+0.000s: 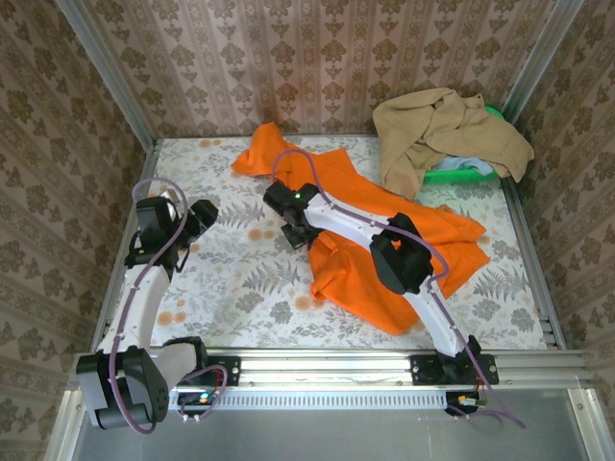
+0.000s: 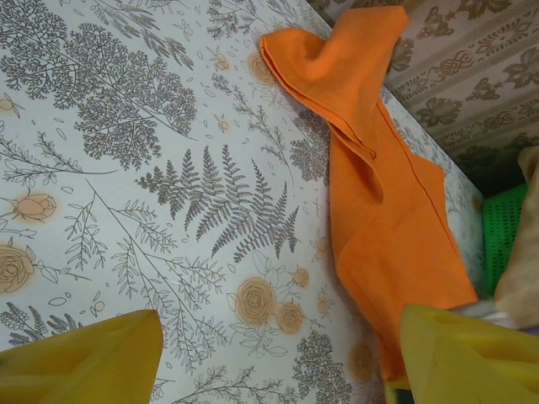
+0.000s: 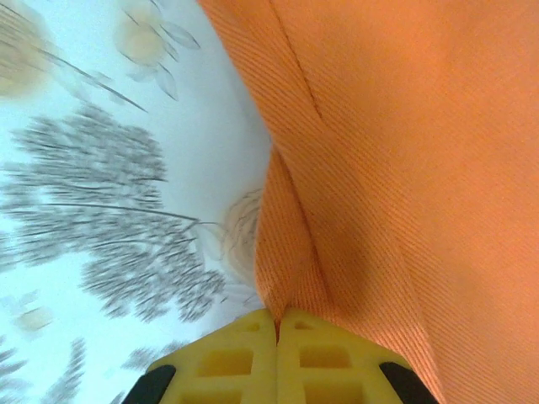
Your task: Fold and stack the trousers
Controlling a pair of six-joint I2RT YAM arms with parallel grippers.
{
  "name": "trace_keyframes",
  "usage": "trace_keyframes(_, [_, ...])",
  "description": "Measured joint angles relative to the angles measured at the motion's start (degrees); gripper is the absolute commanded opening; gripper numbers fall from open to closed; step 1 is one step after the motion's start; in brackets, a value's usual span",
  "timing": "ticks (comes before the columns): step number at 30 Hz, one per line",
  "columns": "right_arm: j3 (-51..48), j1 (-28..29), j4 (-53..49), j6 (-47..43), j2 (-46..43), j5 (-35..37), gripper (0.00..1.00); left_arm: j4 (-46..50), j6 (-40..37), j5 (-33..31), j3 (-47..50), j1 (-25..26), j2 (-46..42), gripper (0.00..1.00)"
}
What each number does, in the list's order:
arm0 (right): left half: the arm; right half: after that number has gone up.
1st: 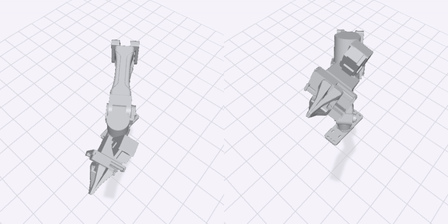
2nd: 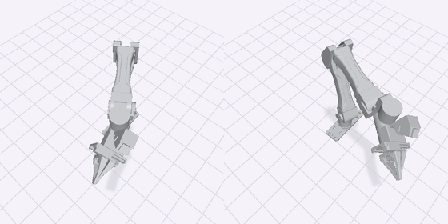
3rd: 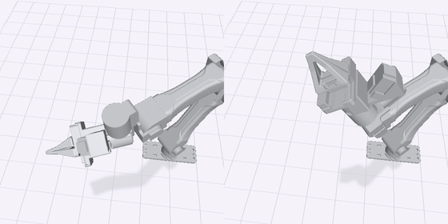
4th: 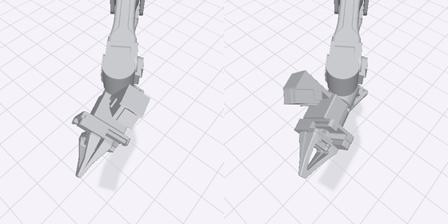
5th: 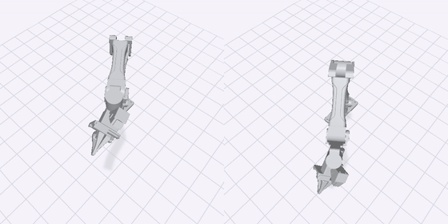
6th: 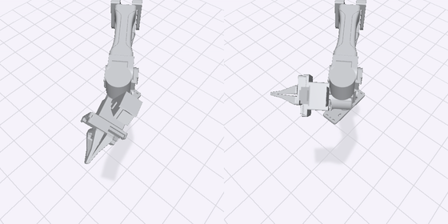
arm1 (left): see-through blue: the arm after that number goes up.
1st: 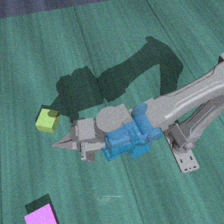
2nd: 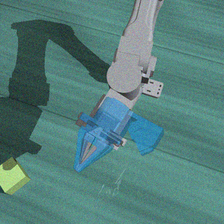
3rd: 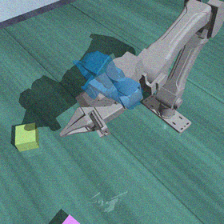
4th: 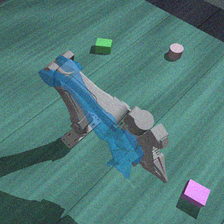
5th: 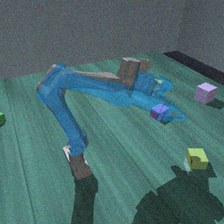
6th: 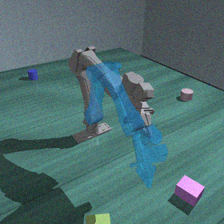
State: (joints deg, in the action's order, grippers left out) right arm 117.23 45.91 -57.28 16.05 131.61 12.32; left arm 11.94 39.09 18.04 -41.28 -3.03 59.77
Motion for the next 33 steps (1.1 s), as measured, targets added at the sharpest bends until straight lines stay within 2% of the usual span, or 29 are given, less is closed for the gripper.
trace_keyframes(3, [3.2,0.3,-1.2,-1.6,-6.3,-2.9,0.00,0.0,0.0,0.0,-0.2,0.5,0.3,0.74])
trace_keyframes(7, [2.9,0.5,-0.7,-2.5,-19.1,-9.1,0.00,-0.1,0.0,0.0,-0.5,2.7,1.8,0.74])
trace_keyframes(11, [-5.9,-0.7,4.4,-1.7,-33.0,-18.2,0.00,-0.2,0.0,-0.3,-0.6,5.3,4.2,0.74])
trace_keyframes(14, [-16.0,-4.7,8.4,-0.4,-39.6,-23.2,0.00,-1.2,0.1,-0.7,-0.6,7.9,6.1,0.75])
trace_keyframes(17, [-25.7,-10.7,12.9,1.6,-39.0,-26.1,0.00,-3.8,0.7,-0.9,0.4,9.9,8.1,0.76])
trace_keyframes(20, [-32.3,-15.0,15.5,3.0,-32.7,-26.8,0.00,-5.2,1.4,-0.9,1.4,10.4,10.9,0.75])
trace_keyframes(24, [-36.0,-16.9,16.5,4.4,-26.4,-26.6,0.02,-5.4,2.3,-0.4,2.2,10.5,12.5,0.75])
trace_keyframes(30, [-34.8,-16.7,17.8,5.0,-26.1,-26.5,0.02,-0.5,3.7,-0.7,3.4,12.3,4.4,0.75])
trace_keyframes(33, [-34.1,-16.5,18.1,5.2,-26.1,-26.5,0.03,2.3,3.8,-1.7,3.4,15.0,-1.7,0.73])
